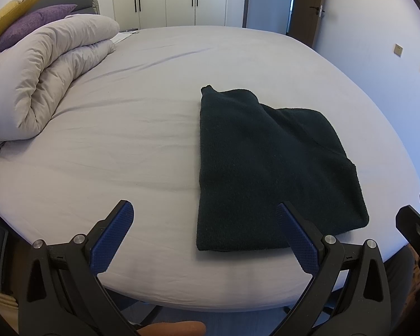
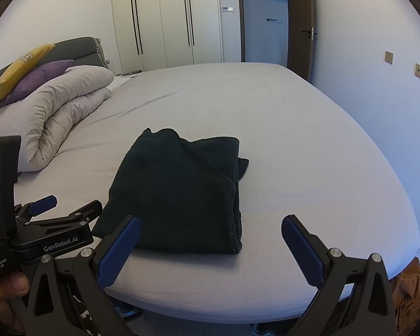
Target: Fold small clothes
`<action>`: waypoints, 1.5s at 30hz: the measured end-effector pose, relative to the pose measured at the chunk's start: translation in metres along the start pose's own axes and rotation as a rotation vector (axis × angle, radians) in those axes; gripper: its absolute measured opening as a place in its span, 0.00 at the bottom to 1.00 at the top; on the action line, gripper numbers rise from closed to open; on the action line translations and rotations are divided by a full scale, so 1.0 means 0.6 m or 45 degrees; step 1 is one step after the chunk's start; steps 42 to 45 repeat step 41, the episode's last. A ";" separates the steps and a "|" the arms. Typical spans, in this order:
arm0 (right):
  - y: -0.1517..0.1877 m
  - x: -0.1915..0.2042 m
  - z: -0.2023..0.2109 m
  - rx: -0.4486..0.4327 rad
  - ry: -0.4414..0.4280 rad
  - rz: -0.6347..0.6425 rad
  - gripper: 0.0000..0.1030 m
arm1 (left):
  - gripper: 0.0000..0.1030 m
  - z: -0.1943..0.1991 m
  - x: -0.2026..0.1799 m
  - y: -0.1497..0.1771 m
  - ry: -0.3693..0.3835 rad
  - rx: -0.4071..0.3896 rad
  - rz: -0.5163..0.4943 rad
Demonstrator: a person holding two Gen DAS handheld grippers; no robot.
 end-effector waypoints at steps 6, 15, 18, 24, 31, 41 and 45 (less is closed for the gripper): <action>0.005 0.001 -0.002 0.006 0.002 -0.002 1.00 | 1.00 0.000 0.000 0.002 0.000 0.003 0.003; 0.011 0.002 -0.004 0.009 0.004 -0.001 1.00 | 1.00 0.000 0.000 0.002 -0.001 0.003 0.002; 0.013 0.002 -0.004 0.010 0.005 -0.001 1.00 | 1.00 -0.001 0.000 0.002 -0.001 0.003 0.002; 0.012 0.001 -0.004 0.010 0.004 0.000 1.00 | 1.00 -0.004 -0.001 0.003 -0.010 0.005 -0.005; 0.013 0.000 -0.005 0.012 0.003 -0.002 1.00 | 1.00 -0.004 0.002 0.004 -0.014 0.009 0.000; 0.016 -0.003 -0.006 0.020 0.000 -0.004 1.00 | 1.00 -0.004 0.004 0.005 -0.007 0.010 0.000; 0.016 -0.003 -0.006 0.020 0.000 -0.004 1.00 | 1.00 -0.004 0.004 0.005 -0.007 0.010 0.000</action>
Point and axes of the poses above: each gripper's, at about its wrist camera, not at the fingertips, and z roughly against the way its jaws point, x to its left, y to its underside, the point moved 2 cm from there along -z, roughly the way its jaws point, and after that the axes turned 2 degrees about -y, right-handed, at the moved point
